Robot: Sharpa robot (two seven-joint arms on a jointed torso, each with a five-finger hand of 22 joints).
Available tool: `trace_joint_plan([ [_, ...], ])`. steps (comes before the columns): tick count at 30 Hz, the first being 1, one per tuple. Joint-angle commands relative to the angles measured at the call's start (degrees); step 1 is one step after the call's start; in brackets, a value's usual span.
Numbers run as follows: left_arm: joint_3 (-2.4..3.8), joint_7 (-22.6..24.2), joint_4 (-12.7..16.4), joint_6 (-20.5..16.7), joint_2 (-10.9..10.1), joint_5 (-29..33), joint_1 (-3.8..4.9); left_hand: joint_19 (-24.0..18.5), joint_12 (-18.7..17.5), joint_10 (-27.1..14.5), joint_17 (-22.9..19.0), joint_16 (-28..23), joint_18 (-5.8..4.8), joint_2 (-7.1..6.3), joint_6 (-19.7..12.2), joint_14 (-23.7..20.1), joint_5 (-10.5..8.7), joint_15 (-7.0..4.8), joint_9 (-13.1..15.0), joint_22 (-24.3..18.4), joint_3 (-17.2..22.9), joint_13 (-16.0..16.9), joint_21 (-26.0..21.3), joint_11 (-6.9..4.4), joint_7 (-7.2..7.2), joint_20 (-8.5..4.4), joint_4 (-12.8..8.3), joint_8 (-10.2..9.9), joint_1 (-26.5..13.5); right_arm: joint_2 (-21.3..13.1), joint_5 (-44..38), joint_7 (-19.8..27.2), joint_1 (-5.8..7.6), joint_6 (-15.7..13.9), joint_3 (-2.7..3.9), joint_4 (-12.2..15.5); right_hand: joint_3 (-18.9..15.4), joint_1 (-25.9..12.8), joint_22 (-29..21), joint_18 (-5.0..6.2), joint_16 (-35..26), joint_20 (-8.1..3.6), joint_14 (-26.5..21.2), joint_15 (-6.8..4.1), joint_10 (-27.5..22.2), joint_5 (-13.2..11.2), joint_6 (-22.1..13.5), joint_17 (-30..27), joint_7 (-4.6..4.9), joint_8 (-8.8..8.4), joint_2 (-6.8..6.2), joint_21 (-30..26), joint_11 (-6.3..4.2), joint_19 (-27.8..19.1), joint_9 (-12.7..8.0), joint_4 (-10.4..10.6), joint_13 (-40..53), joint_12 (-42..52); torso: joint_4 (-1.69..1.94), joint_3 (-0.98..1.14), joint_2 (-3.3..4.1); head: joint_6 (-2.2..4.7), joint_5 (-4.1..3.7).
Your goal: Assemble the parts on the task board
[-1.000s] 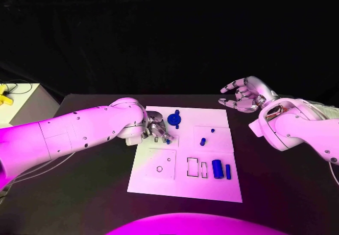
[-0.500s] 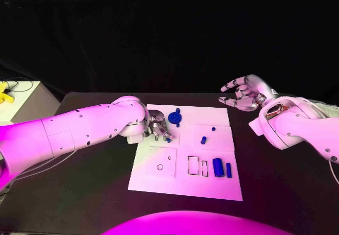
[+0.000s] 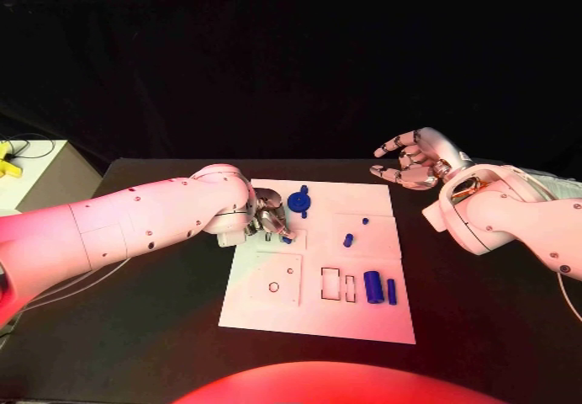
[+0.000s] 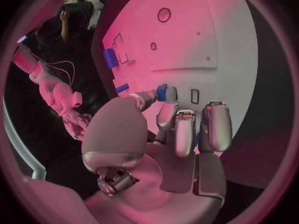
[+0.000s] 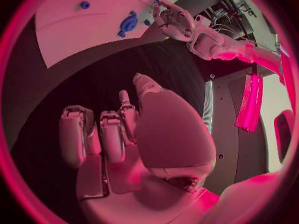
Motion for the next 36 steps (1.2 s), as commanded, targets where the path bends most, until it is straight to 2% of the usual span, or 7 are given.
trace_joint_plan([
  [1, -0.07, -0.17, 0.26, 0.68, 0.00, 0.64, -0.08, -0.05, -0.46, 0.18, 13.18, 0.07, -0.53, -0.76, -0.37, 5.48, 0.21, -0.39, 4.14, -0.02, 7.49, 0.04, -0.31, -0.34, -0.43, -0.34, -4.09, 1.56, -0.84, 0.11, -0.77, -0.22, -0.02, 1.02, -0.02, -0.05, 0.43, -0.63, 10.18, 0.79, -0.31, 0.03, 5.46, -0.02, -0.39, -0.38, -0.40, 13.21, 0.01, -0.20, -0.14, -0.31, 0.04, 2.35, -0.05, 0.00, 3.82, -0.31, -0.01, 0.04, 0.03, -0.06, -0.02],
  [4, -0.07, -0.20, 0.37, 0.81, -0.04, 0.96, -0.08, -0.06, -0.59, 0.37, 13.28, 0.10, -0.53, -1.25, -0.83, 5.51, 0.26, -0.33, 5.94, 0.00, 11.78, 0.05, -0.32, -0.26, -0.34, -0.27, -6.98, 2.18, -2.22, 0.18, -0.77, -0.26, -0.03, 1.12, -0.03, -0.10, 0.49, -0.78, 10.19, 0.79, -0.33, 0.03, 5.45, -0.02, -0.34, -0.47, -0.39, 13.18, 0.01, -0.18, -0.14, -0.30, 0.04, 2.36, -0.06, 0.00, 3.86, -0.26, 0.06, 0.10, 0.03, -0.07, -0.01],
  [10, 0.04, -0.18, 0.81, 0.00, -0.47, 1.66, -0.08, 0.01, -0.61, 0.53, 13.45, 0.16, -0.55, -1.31, -0.82, 5.56, 0.25, -0.32, 6.88, 0.16, 13.60, 0.13, -0.27, -0.22, -0.27, -0.24, -8.41, 2.49, -3.03, 0.15, -0.72, -0.29, -0.06, 1.18, -0.05, -0.24, 0.58, -1.03, 10.20, 0.79, -0.32, 0.03, 5.46, -0.02, -0.31, -0.67, -0.39, 13.21, 0.00, -0.16, -0.17, -0.29, 0.03, 2.37, -0.07, 0.00, 3.87, -0.22, 0.11, 0.04, 0.05, -0.06, -0.14],
  [22, 0.35, 0.07, 2.81, -4.58, -2.80, 1.93, -0.05, 0.15, -0.23, 1.33, 13.80, 0.30, -0.57, -1.92, -0.32, 5.69, 0.79, -0.46, 8.06, 0.31, 15.81, 0.89, -0.19, -0.39, -0.39, -0.28, -10.19, 2.87, -4.23, -0.12, -0.44, -0.39, -0.09, 1.24, -0.10, -0.50, 0.65, -1.19, 10.19, 0.79, -0.34, 0.03, 5.45, -0.03, -0.31, -0.85, -0.40, 13.18, -0.01, -0.15, -0.19, -0.32, 0.03, 2.36, -0.09, -0.02, 3.86, -0.22, 0.14, 0.20, -0.01, -0.02, -0.30],
  [23, 0.35, 0.14, 3.06, -5.24, -3.02, 1.92, -0.05, 0.52, 0.07, 1.90, 13.69, 0.25, -0.68, -2.45, 0.21, 5.66, 2.60, -0.59, 8.49, 0.83, 16.98, 1.48, 0.04, -0.51, -0.47, -0.34, -10.86, 3.01, -4.91, -0.15, -0.39, -0.39, -0.09, 1.23, -0.11, -0.53, 0.65, -1.19, 10.19, 0.79, -0.34, 0.03, 5.45, -0.03, -0.31, -0.85, -0.40, 13.18, -0.01, -0.15, -0.19, -0.32, 0.03, 2.36, -0.09, -0.02, 3.86, -0.22, 0.14, 0.17, 0.02, 0.00, -0.33],
  [25, 0.36, 0.23, 3.56, -6.12, -3.45, 1.90, -0.05, 1.06, 0.47, 2.86, 13.70, 0.24, -0.82, -3.54, 1.27, 5.67, 8.50, -0.85, 9.51, 1.54, 18.36, 2.43, 0.37, -0.80, -0.76, -0.60, -12.09, 3.13, -6.75, -0.23, -0.31, -0.40, -0.10, 1.22, -0.12, -0.57, 0.67, -1.26, 10.20, 0.79, -0.35, 0.03, 5.45, -0.03, -0.29, -0.91, -0.40, 13.14, -0.01, -0.15, -0.21, -0.30, 0.02, 2.38, -0.09, -0.02, 3.87, -0.20, 0.11, 0.19, 0.04, 0.03, -0.31],
  [36, 0.02, 0.24, 5.01, -9.08, -4.14, -1.18, -0.09, 1.63, 0.17, 3.56, 13.73, 0.25, -0.98, -4.34, 2.99, 5.69, 13.65, -1.29, 10.86, 2.35, 18.25, 2.42, 0.69, -1.31, -1.27, -1.01, -13.54, 2.59, -7.90, -0.63, -0.13, -0.56, -0.13, 1.24, -0.18, -0.61, 0.70, -1.30, 10.19, 0.79, -0.36, 0.03, 5.44, -0.03, -0.34, -0.94, -0.41, 13.13, -0.02, -0.14, -0.21, -0.34, 0.02, 2.37, -0.10, -0.03, 3.81, -0.25, 0.20, 0.15, 0.06, -0.20, -0.33],
])
